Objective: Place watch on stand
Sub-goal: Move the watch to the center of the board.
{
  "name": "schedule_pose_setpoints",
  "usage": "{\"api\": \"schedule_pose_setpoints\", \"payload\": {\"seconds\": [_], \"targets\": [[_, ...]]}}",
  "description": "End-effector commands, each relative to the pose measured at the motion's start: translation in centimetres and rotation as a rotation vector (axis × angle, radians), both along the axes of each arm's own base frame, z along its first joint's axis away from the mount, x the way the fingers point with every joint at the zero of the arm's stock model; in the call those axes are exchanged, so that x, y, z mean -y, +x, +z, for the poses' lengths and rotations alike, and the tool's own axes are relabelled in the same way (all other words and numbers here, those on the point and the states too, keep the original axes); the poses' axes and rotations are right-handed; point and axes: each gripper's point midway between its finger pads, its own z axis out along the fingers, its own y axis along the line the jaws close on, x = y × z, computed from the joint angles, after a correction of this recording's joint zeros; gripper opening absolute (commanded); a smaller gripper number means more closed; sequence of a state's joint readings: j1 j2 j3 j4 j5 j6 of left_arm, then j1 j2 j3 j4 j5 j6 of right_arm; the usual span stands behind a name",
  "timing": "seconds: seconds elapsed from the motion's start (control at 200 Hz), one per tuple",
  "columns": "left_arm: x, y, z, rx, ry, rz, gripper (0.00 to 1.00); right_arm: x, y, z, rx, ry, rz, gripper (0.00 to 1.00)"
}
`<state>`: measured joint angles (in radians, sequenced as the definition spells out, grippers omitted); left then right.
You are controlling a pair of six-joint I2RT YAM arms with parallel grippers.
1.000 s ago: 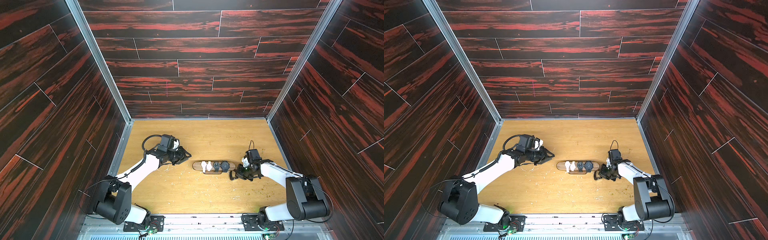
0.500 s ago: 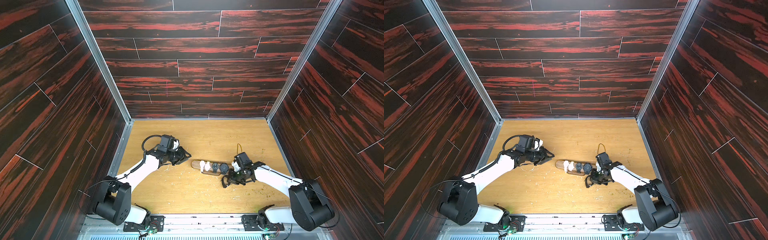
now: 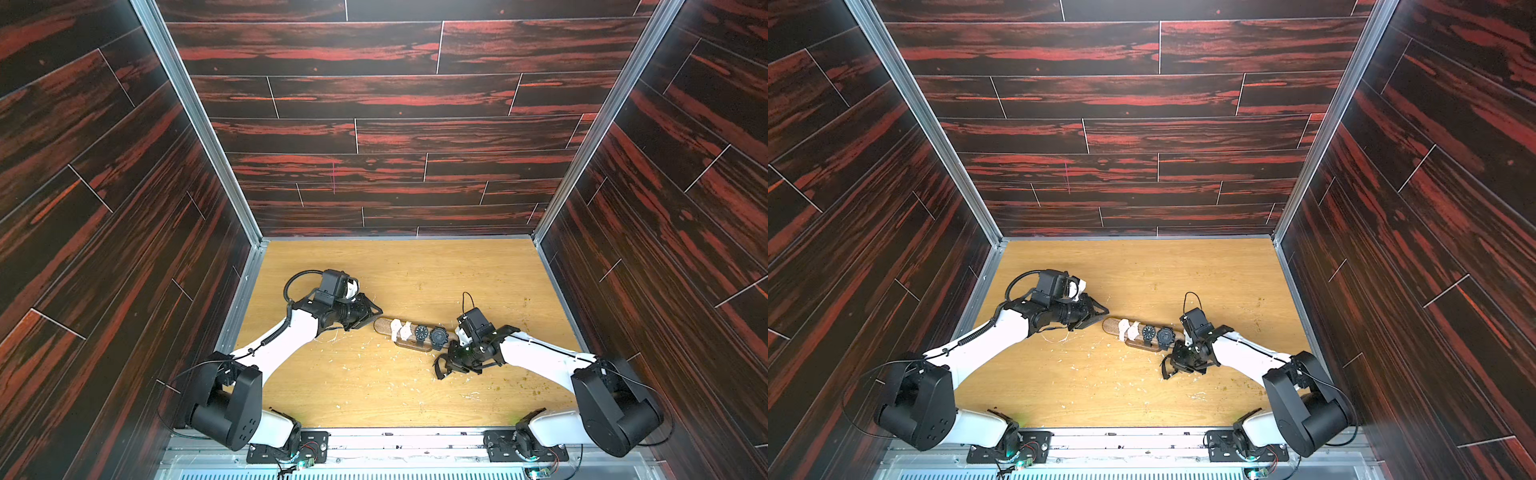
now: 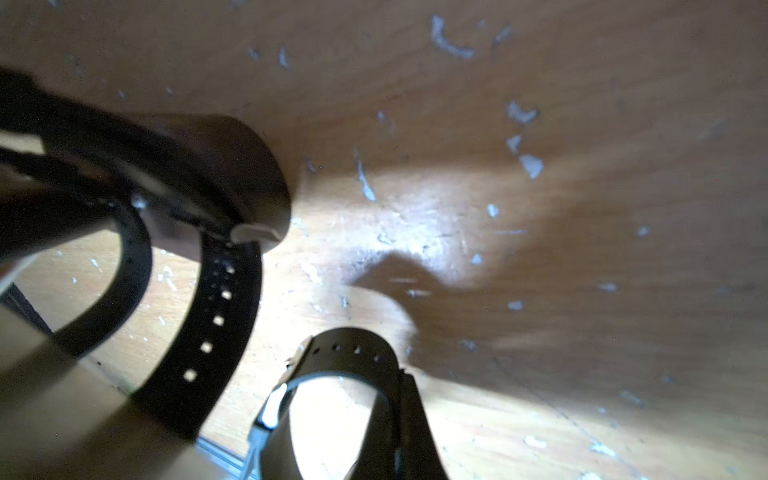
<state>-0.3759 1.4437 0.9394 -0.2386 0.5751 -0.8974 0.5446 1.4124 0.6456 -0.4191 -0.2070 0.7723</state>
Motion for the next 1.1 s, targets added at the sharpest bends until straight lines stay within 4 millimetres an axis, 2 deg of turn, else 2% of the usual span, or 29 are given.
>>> {"api": "schedule_pose_setpoints", "payload": {"seconds": [0.0, 0.185, 0.366, 0.426, 0.551, 0.631, 0.726, 0.787, 0.902, 0.977, 1.092], "targets": [[-0.2, -0.1, 0.9, 0.026, -0.007, -0.006, 0.31, 0.3, -0.6, -0.2, -0.020, -0.016, -0.002, 0.00], [-0.3, -0.3, 0.5, 0.019, -0.001, -0.007, 0.31, 0.7, -2.1, -1.0, -0.058, -0.022, 0.007, 0.00], [-0.3, -0.3, 0.7, 0.023, -0.002, -0.008, 0.31, 1.4, -2.7, -1.5, -0.075, -0.059, 0.005, 0.00], [-0.3, -0.3, 0.6, 0.022, 0.000, -0.008, 0.31, 1.7, -2.8, -1.4, -0.076, -0.074, 0.003, 0.07], [-0.4, -0.4, 0.6, 0.022, -0.001, -0.007, 0.31, 2.1, -2.9, -0.9, -0.070, -0.088, 0.003, 0.27], [-0.4, -0.3, 0.6, 0.022, -0.001, -0.007, 0.31, 2.1, -2.7, -0.3, -0.051, -0.094, 0.009, 0.31], [-0.4, -0.3, 0.6, 0.022, -0.001, -0.005, 0.31, 2.2, -1.8, 0.9, -0.011, -0.105, 0.013, 0.31], [-0.4, -0.3, 0.6, 0.022, -0.001, -0.005, 0.31, 1.9, -1.0, 1.9, 0.026, -0.104, 0.017, 0.27], [-0.5, -0.4, 0.6, 0.019, 0.000, -0.001, 0.31, 1.2, 0.7, 3.4, 0.083, -0.089, 0.021, 0.06], [-0.5, -0.4, 0.6, 0.019, 0.001, 0.001, 0.31, 0.8, 1.7, 3.9, 0.105, -0.079, 0.021, 0.01], [-0.5, -0.2, 0.5, 0.017, 0.001, 0.002, 0.31, 0.6, 3.1, 4.0, 0.123, -0.074, 0.008, 0.00]]}}
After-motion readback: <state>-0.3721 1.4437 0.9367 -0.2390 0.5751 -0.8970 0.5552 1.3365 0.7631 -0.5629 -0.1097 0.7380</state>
